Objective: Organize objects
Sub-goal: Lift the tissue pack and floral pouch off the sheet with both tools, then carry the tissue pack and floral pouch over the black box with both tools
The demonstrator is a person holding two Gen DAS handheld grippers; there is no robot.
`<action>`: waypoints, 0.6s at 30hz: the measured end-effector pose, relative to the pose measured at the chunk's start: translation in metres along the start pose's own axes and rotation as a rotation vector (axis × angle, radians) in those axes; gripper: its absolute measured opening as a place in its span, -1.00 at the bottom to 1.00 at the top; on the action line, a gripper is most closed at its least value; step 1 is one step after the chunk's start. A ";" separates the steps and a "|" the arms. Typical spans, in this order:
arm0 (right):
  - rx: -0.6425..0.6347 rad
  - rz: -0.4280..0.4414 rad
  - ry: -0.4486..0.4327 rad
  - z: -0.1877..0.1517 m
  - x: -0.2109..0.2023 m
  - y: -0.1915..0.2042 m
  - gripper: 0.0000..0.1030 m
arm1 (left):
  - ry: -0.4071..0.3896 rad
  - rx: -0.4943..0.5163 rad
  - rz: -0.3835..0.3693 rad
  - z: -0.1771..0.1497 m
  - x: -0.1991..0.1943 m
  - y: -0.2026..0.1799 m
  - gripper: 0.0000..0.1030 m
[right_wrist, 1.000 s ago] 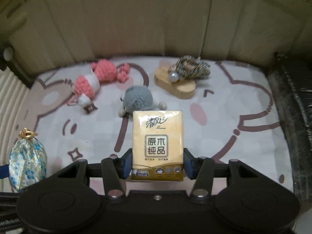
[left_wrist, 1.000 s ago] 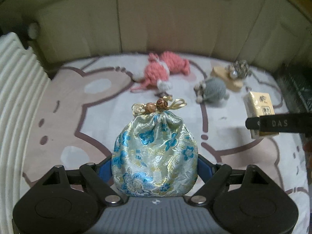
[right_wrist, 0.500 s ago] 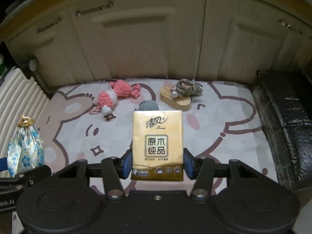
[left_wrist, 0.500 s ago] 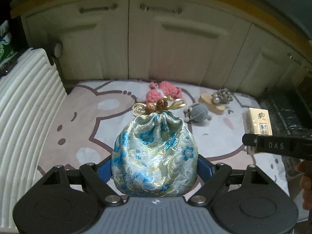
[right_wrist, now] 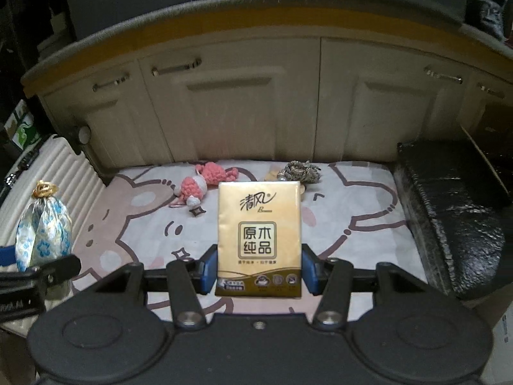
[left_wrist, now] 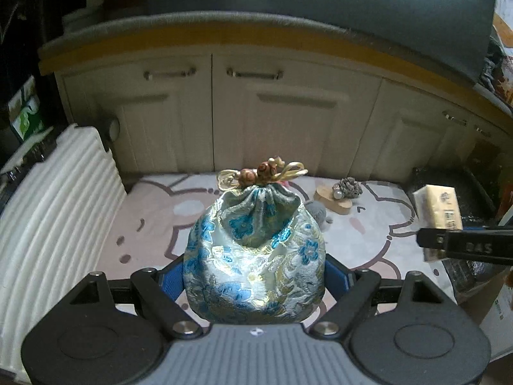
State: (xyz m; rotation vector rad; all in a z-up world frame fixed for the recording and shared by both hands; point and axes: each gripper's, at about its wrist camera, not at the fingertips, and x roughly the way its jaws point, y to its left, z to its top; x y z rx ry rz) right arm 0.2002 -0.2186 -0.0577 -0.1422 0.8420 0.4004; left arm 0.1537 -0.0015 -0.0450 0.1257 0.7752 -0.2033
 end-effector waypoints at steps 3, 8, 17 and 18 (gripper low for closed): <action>-0.012 0.011 -0.016 -0.005 -0.016 0.001 0.02 | -0.007 -0.002 -0.023 -0.004 -0.009 0.004 0.65; -0.039 0.022 -0.019 -0.018 -0.034 0.004 0.02 | 0.004 0.029 -0.055 -0.014 -0.020 0.005 0.65; -0.094 0.060 0.029 -0.049 -0.041 0.013 0.02 | 0.075 0.110 -0.132 -0.036 -0.023 -0.004 0.65; -0.107 0.066 0.037 -0.052 -0.041 0.015 0.02 | 0.087 0.125 -0.143 -0.039 -0.022 -0.007 0.65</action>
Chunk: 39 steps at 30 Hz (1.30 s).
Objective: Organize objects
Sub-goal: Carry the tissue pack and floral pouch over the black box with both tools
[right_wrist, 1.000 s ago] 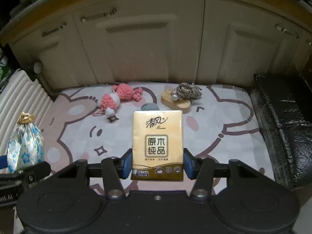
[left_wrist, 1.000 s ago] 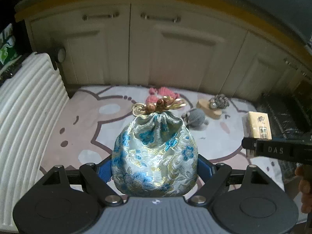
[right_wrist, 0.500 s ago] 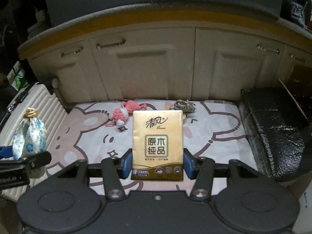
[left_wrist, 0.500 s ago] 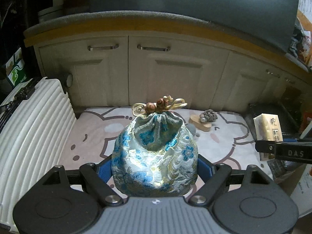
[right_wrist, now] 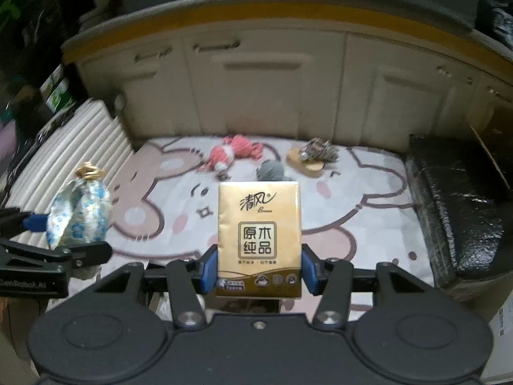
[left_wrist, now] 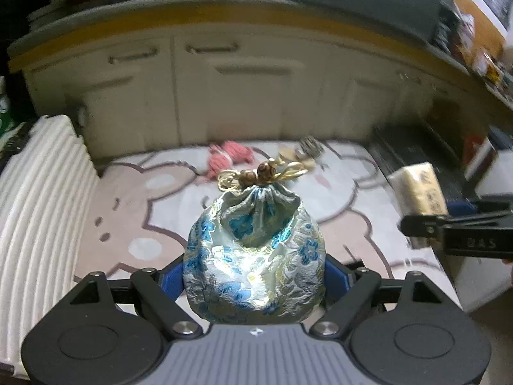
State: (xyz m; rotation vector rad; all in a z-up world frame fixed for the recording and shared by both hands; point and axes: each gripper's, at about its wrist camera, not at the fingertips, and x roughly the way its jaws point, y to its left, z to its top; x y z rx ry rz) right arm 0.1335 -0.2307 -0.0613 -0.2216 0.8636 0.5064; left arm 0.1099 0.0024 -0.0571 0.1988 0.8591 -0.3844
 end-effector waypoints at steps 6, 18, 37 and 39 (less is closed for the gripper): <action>-0.049 0.046 0.093 -0.021 0.015 0.009 0.02 | 0.068 0.072 -0.053 -0.017 0.009 -0.013 0.65; -0.077 0.136 0.317 -0.051 0.049 0.018 0.02 | 0.221 0.128 -0.089 -0.034 0.044 -0.019 0.65; 0.088 0.273 0.694 -0.077 0.109 0.021 0.02 | 0.231 0.122 -0.109 -0.035 0.048 -0.013 0.65; 0.123 0.271 0.714 -0.079 0.116 0.019 0.02 | 0.233 0.123 -0.110 -0.035 0.049 -0.012 0.65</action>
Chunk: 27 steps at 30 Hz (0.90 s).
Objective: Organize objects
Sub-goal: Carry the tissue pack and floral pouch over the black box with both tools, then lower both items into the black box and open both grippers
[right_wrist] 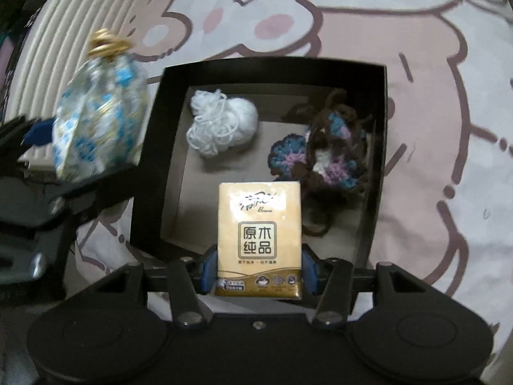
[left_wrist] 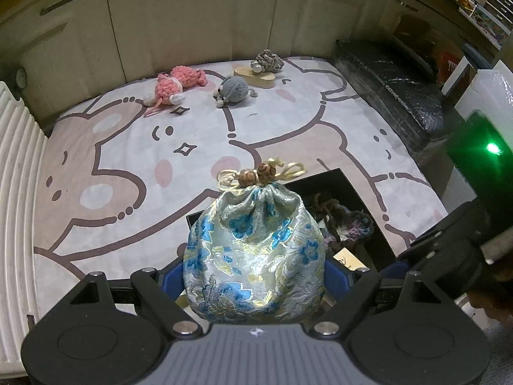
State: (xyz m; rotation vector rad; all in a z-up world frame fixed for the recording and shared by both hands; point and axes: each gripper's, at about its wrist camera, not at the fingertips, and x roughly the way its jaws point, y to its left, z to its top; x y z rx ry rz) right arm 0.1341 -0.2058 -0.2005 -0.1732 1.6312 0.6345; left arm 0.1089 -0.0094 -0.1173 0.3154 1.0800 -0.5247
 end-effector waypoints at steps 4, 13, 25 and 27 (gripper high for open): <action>0.023 -0.095 0.009 0.004 0.010 -0.003 0.02 | 0.010 0.005 -0.007 -0.001 0.002 0.001 0.65; -0.021 -0.241 -0.060 0.007 0.011 0.009 0.03 | 0.060 0.048 -0.029 -0.005 0.015 -0.005 0.65; -0.081 -0.233 -0.122 -0.001 -0.018 0.009 0.17 | 0.104 0.056 -0.072 -0.006 0.026 -0.010 0.65; -0.073 -0.229 -0.145 -0.001 -0.024 0.008 0.10 | 0.117 0.064 -0.079 -0.007 0.028 -0.012 0.65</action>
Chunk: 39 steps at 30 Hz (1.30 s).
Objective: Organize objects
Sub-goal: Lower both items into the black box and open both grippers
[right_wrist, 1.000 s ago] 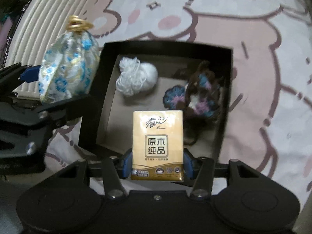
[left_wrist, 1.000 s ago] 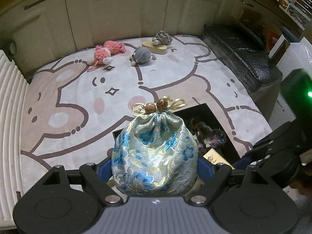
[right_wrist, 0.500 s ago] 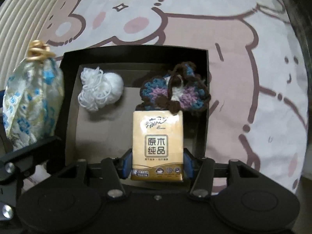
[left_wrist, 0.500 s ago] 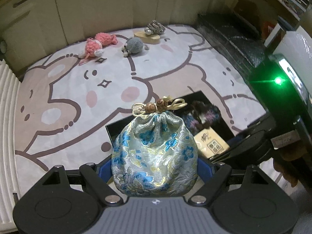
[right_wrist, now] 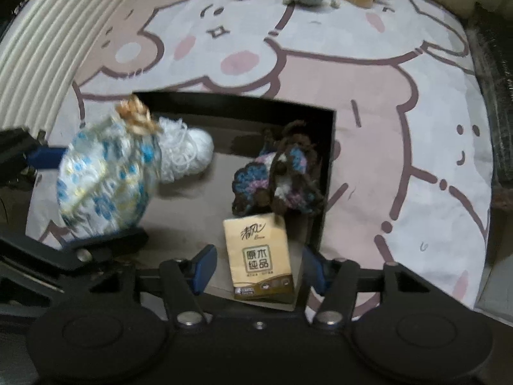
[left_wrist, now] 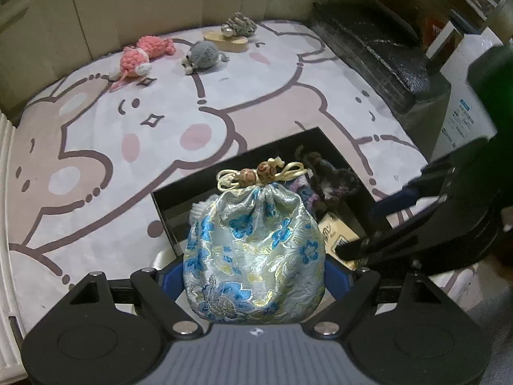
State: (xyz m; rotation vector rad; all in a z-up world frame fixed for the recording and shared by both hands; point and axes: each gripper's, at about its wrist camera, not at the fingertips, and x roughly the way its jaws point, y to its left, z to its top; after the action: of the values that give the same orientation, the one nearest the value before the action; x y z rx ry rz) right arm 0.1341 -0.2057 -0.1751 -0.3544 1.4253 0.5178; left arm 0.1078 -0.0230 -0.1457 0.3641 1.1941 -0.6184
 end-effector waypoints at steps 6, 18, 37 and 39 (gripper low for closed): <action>0.031 0.017 -0.020 0.003 -0.003 -0.006 0.01 | 0.049 0.054 -0.005 -0.002 0.012 -0.009 0.65; 0.033 0.028 -0.023 0.002 -0.004 -0.008 0.01 | 0.097 0.090 0.011 -0.008 0.024 -0.012 0.82; 0.029 0.010 -0.057 0.002 -0.011 -0.010 0.01 | 0.079 0.061 0.022 -0.006 0.015 -0.011 0.82; 0.030 0.008 -0.067 0.002 -0.014 -0.011 0.01 | 0.075 0.055 0.023 -0.005 0.014 -0.010 0.82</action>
State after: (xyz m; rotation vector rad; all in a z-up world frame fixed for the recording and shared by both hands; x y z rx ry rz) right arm 0.1407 -0.2159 -0.1621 -0.3049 1.3685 0.5100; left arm 0.1006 -0.0313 -0.1601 0.4503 1.2447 -0.6235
